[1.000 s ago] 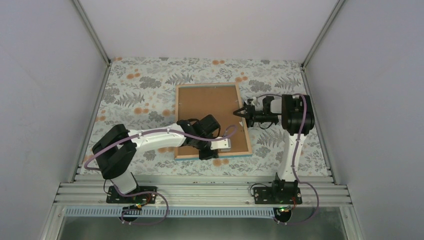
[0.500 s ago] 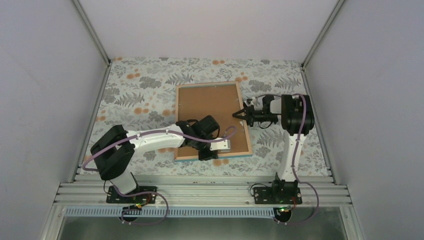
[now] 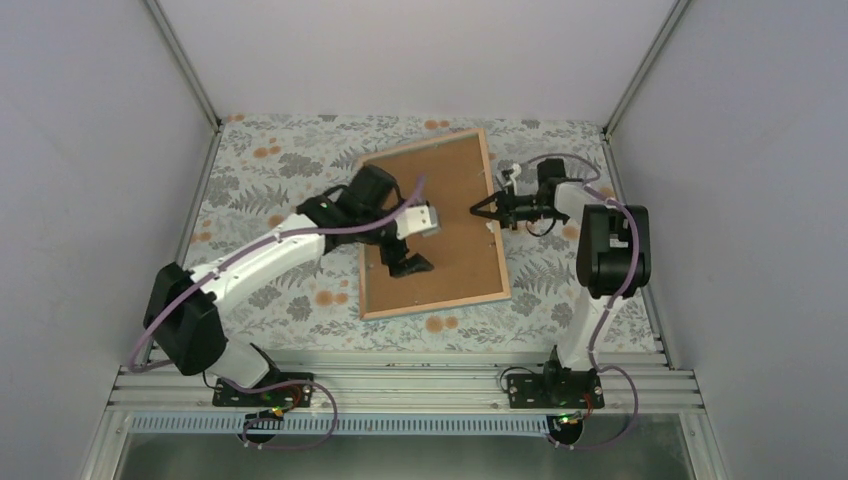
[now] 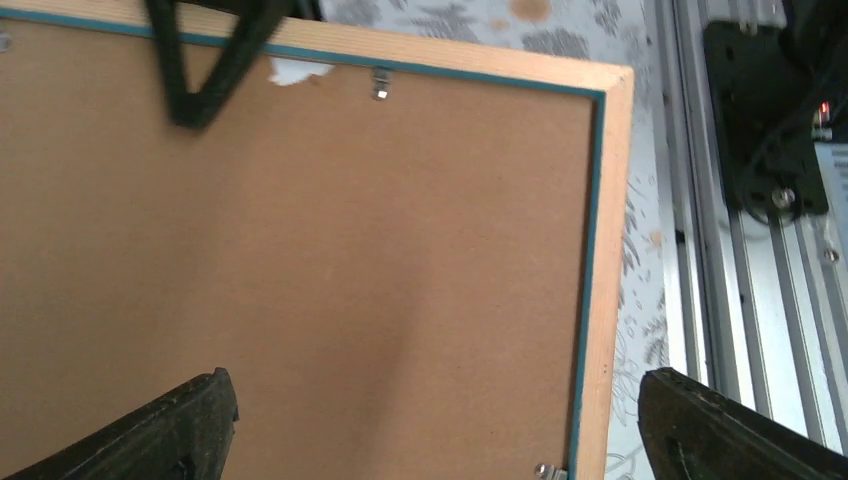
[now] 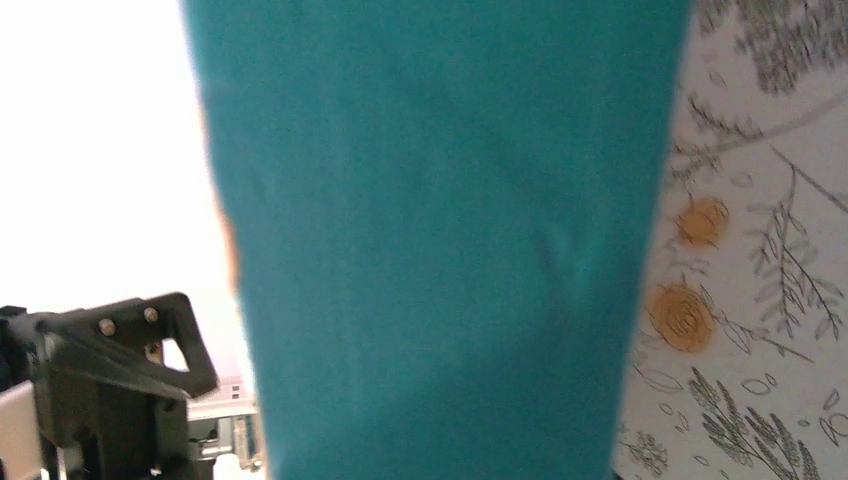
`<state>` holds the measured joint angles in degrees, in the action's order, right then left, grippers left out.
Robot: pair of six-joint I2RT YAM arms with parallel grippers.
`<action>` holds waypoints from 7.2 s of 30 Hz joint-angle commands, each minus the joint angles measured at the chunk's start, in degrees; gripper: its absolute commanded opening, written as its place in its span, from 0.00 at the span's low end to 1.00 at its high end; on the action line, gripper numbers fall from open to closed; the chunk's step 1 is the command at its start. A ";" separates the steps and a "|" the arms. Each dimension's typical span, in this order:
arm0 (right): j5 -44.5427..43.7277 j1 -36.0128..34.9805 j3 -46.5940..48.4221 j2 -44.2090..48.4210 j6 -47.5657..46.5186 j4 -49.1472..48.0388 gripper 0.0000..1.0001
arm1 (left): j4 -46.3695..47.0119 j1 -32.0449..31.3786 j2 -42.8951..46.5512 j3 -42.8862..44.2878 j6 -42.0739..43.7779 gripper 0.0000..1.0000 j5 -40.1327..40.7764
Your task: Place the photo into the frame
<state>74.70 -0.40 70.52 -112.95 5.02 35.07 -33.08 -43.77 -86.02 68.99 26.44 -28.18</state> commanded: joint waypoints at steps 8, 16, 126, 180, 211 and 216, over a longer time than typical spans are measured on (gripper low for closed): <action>-2.58 1.02 21.03 12.05 -11.66 15.52 0.04 | -1.99 21.99 7.32 8.50 -4.30 1.00 -9.95; -13.93 0.84 35.37 16.75 -16.18 18.88 0.04 | 3.82 35.01 12.92 4.01 -12.35 1.00 -12.42; -30.85 -33.17 -6.73 39.52 -47.82 22.48 1.00 | 0.04 42.67 -16.88 24.95 -4.43 1.00 -8.17; -46.00 -25.75 -18.11 12.13 -44.63 10.33 1.00 | -11.20 33.22 -43.91 31.33 1.82 1.00 -4.60; -29.33 -1.57 -2.70 -0.35 -30.08 10.28 1.00 | -6.92 37.21 -15.09 -4.94 14.19 1.00 -12.21; -27.40 -1.55 -5.20 -0.87 -28.86 9.66 1.00 | -2.53 37.26 -18.77 -0.27 9.02 1.00 -10.22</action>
<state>48.36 -2.46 67.88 -111.53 -26.39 46.63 -39.97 -6.72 -101.78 65.32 39.20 -37.17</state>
